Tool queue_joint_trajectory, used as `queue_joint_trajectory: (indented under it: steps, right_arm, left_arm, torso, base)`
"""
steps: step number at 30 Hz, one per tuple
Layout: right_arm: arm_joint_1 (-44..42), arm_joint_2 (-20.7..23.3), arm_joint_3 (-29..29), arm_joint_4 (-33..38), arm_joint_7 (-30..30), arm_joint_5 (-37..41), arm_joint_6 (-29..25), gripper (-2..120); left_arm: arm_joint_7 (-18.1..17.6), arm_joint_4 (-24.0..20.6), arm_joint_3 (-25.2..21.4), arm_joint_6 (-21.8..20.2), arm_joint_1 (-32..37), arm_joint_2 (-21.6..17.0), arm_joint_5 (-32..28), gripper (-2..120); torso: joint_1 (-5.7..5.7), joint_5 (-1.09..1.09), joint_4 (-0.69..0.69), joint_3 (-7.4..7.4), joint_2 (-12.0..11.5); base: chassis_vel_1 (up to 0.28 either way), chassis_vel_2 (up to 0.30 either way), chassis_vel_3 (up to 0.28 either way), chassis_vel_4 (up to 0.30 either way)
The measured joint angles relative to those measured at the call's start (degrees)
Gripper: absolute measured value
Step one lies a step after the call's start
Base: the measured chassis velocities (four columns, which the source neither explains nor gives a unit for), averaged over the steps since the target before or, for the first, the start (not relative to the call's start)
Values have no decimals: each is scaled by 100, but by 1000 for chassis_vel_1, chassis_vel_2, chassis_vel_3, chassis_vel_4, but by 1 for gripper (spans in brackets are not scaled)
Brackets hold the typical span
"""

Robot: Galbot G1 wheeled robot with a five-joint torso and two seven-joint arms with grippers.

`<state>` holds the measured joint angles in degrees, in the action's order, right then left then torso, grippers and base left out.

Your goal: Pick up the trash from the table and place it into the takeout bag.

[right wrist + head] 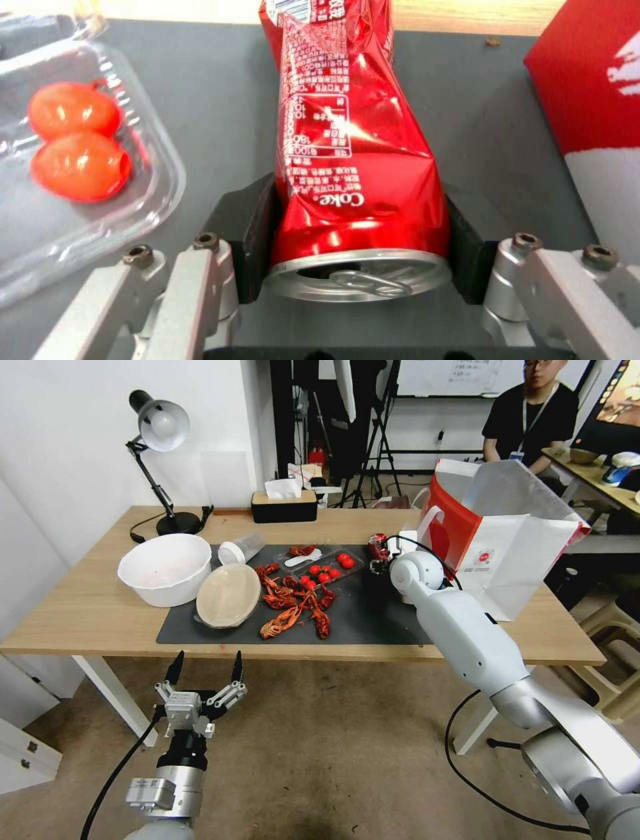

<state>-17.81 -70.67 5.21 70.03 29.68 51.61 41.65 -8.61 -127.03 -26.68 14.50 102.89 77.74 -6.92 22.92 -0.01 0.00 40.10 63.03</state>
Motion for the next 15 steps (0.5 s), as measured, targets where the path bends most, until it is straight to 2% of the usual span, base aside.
queue_joint_trajectory:
  steps: [3, 9, 15]
  right_arm:
    - [-77, 66, 0, 185, 16, -13, -1, 50]
    - [-566, 541, -32, 1447, 390, 333, 14, 50]
    - [-956, 897, -93, 2236, 548, 510, 20, 50]
  left_arm:
    - [-1, 4, 2, 0, -11, -5, -2, 100]
    - [-9, -10, 1, 10, 5, -13, -11, 100]
    - [-20, -34, -3, 13, 23, -9, -9, 100]
  torso:
    - [0, 2, 1, 1, 0]
    - [0, 1, 1, 1, 0]
    - [0, 1, -1, 0, 0]
  base:
    - [0, 0, 0, 0]
    - [0, 0, 0, 0]
    - [0, 0, 0, 0]
